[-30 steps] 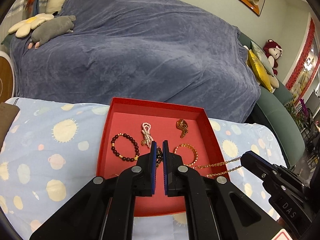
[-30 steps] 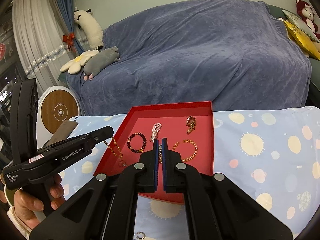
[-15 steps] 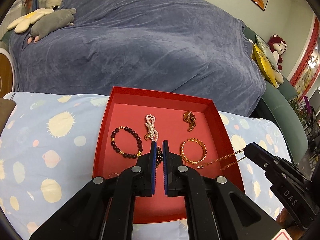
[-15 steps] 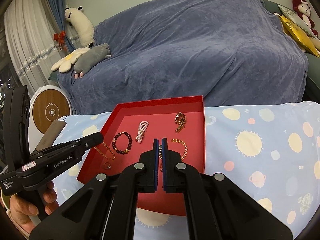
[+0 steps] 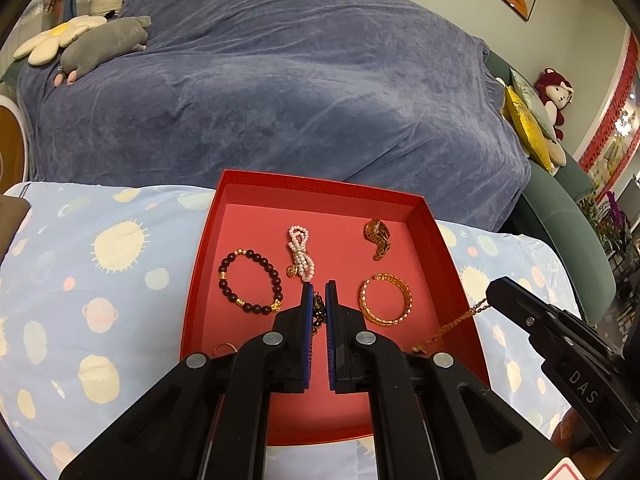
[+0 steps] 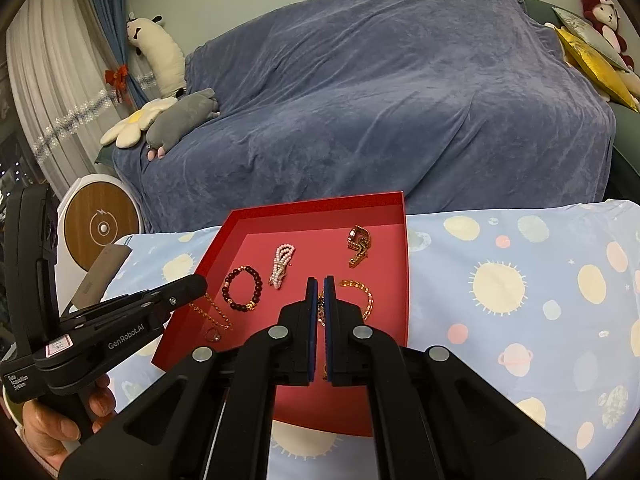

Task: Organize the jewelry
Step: 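Carry both gold chains into the red box and open both tools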

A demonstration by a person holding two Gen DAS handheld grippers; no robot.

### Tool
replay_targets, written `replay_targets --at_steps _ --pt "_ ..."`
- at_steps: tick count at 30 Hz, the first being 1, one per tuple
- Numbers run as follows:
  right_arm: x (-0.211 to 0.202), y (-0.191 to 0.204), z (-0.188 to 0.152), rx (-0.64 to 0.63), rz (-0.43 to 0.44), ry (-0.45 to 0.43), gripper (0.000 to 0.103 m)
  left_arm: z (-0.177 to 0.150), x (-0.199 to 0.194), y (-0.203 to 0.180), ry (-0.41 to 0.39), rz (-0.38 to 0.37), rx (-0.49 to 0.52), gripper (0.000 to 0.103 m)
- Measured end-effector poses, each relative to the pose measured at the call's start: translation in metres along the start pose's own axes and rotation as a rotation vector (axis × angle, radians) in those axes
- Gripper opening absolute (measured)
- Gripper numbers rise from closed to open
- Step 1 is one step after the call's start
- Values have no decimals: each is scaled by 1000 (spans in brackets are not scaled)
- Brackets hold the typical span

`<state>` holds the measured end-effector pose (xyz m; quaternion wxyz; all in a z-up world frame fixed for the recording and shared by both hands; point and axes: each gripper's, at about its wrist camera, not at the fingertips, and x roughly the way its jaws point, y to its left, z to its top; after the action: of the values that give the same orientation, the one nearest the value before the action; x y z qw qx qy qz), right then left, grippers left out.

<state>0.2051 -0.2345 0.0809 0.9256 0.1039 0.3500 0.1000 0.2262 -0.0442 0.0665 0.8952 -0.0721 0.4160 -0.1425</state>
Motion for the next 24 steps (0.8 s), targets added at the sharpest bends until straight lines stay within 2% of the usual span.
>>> replay_targets --at_steps 6,9,13,17,19,24 --pt "8 12 -1 -14 29 10 2 -2 3 1 11 7 -8 3" --pt "10 16 -2 -8 37 9 5 -2 5 1 14 22 -12 10" --pt "6 18 -2 -12 39 1 6 -2 2 5 1 39 -27 32" --pt "1 19 -2 -4 43 -9 11 -1 -3 8 -7 42 -34 42" --pt "-3 20 -2 -2 47 -13 16 -2 -7 9 -10 37 -36 44" --pt "-16 26 -6 1 65 -23 16 -5 -18 12 -14 32 -39 46"
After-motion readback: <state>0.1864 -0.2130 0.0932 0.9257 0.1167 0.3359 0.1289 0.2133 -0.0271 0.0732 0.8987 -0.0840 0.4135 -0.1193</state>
